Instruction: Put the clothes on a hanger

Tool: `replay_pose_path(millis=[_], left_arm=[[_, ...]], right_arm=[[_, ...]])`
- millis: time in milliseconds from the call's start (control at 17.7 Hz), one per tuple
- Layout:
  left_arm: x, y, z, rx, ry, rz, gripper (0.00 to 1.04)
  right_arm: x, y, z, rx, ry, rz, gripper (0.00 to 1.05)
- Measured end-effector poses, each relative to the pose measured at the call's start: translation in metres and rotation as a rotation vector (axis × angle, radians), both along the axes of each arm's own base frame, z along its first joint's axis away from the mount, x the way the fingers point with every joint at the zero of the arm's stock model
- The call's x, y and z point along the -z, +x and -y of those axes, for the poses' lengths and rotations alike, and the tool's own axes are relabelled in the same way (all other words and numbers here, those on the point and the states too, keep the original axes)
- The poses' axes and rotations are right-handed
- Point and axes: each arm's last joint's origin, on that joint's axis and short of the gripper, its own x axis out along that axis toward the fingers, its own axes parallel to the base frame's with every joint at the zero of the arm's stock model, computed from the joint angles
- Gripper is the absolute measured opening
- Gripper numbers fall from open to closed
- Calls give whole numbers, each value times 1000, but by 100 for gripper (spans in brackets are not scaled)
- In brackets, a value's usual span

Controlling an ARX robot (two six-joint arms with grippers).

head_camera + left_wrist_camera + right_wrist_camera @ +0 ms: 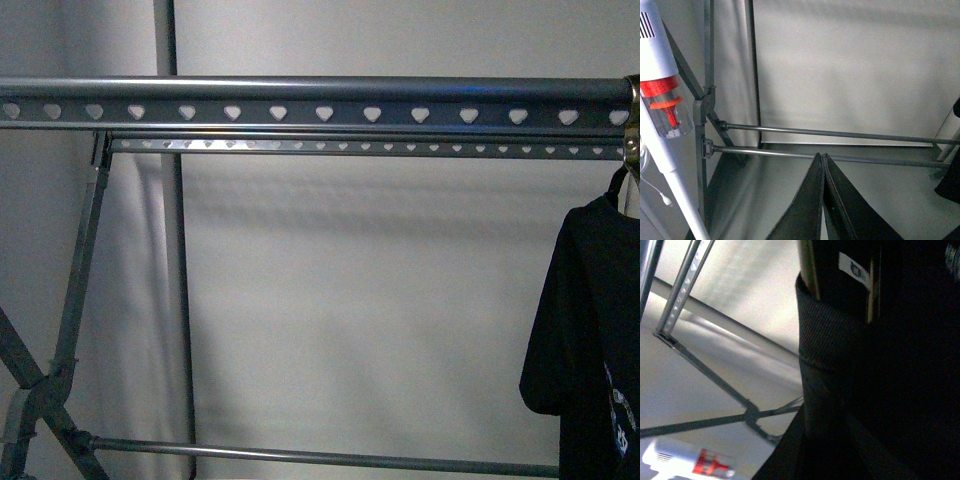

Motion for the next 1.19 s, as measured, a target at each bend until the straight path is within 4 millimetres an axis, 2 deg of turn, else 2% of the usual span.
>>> replay_pose_path(millis=[56, 113, 339, 452, 621, 734, 791, 847, 904, 960, 1017, 1186], left_arm=[[-1, -3, 0, 0, 3, 11, 4], [-1, -5, 0, 0, 3, 14, 4], [-1, -7, 0, 0, 3, 11, 4], [-1, -9, 0, 0, 3, 11, 4], [-1, -10, 0, 0, 3, 13, 4], [-1, -11, 0, 0, 3, 12, 4], [-1, -12, 0, 0, 3, 12, 4], [0, -14, 0, 0, 3, 13, 4], [3, -24, 0, 0, 3, -7, 4], [3, -25, 0, 0, 3, 6, 4], [3, -25, 0, 0, 3, 6, 4], [3, -25, 0, 0, 3, 6, 4]], right_arm=[[-23, -48, -11, 118, -285, 256, 55], [-32, -82, -22, 183, -419, 384, 70], [-22, -123, -39, 214, -526, 462, 87], [-8, -146, -50, 194, -553, 462, 97], [12, -172, -61, 187, -576, 443, 97], [19, -186, -66, 189, -570, 375, 90], [27, -199, -70, 174, -580, 280, 80], [60, -200, -71, 95, -628, 144, 59], [68, -201, -66, 93, -628, 145, 36], [71, -201, -58, 69, -623, 168, 11], [77, -201, -52, 111, -628, 146, 2], [79, -201, -52, 105, -627, 151, 2]])
